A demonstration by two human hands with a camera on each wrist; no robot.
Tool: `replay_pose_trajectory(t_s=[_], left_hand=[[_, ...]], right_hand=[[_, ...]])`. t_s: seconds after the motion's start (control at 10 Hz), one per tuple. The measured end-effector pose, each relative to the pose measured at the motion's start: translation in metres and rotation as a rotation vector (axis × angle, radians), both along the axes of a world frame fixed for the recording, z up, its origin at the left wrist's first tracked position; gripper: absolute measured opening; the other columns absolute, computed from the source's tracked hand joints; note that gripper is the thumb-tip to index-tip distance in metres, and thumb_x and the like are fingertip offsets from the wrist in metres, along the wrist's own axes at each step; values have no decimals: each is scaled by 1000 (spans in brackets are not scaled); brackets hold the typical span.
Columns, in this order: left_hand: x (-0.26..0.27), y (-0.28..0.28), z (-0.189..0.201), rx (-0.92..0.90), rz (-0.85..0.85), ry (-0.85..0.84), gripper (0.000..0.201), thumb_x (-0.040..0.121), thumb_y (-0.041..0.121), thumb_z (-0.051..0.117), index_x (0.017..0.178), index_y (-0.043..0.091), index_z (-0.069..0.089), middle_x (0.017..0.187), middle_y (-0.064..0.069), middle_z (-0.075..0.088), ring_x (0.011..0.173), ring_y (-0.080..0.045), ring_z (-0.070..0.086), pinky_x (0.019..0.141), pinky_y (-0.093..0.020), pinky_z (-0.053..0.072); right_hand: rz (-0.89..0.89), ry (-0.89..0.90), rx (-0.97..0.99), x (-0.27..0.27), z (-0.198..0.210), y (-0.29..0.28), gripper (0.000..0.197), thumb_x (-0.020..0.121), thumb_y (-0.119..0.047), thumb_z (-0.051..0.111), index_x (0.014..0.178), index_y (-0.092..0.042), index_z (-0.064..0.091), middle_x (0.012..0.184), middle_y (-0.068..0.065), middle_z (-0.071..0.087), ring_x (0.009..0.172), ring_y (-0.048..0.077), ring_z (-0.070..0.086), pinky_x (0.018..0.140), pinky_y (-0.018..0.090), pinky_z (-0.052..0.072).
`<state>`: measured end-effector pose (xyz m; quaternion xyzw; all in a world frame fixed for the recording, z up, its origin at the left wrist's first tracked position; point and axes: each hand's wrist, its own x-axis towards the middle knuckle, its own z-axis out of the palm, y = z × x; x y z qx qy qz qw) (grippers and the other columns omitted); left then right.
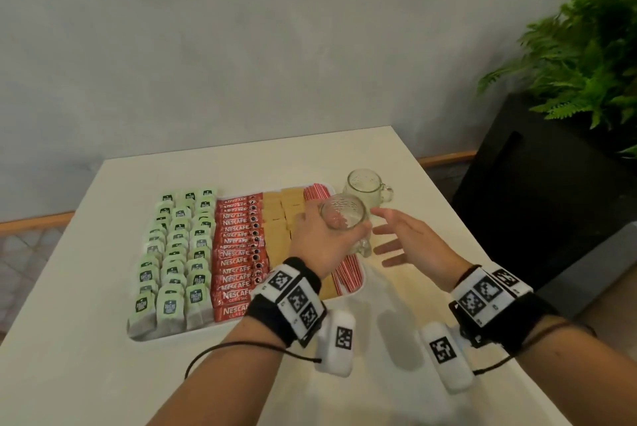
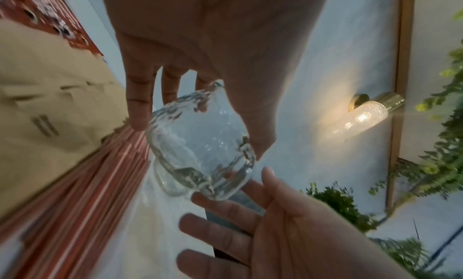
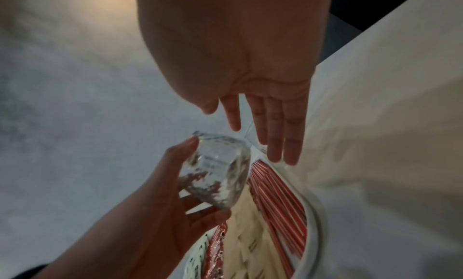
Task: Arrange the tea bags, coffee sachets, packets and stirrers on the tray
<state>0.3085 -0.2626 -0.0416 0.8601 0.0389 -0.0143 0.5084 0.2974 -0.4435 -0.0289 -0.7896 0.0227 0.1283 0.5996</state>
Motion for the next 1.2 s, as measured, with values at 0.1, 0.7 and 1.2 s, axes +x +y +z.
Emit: replay_pose_trajectory(t_s=[0.1,0.7,1.2], left_hand=[[-6,-23,0,72,-80,-6,95,60,77,70,131,23,38,120,5,57,107,-14,59,91,-37,53],[4,-43,-4,732,-260,28,84,71,78,57,137,27,42,136,8,54,132,-18,44,117,-58,-5],[-6,-32,10,790,-268,95,102,73,80,52,153,24,21,159,-4,24,148,-27,14,114,-63,-5]], right_hand=[[10,66,143,-8,6,-5,34,102,-46,34,115,-30,62,96,3,68,77,18,66,78,39,60],[50,-26,-230,45,-31,-29,25,97,-27,47,93,-24,72,97,4,73,94,26,67,93,51,50],[115,-67,-413,50,-17,-30,63,94,-38,57,150,-18,36,150,-4,40,142,17,34,117,37,27]])
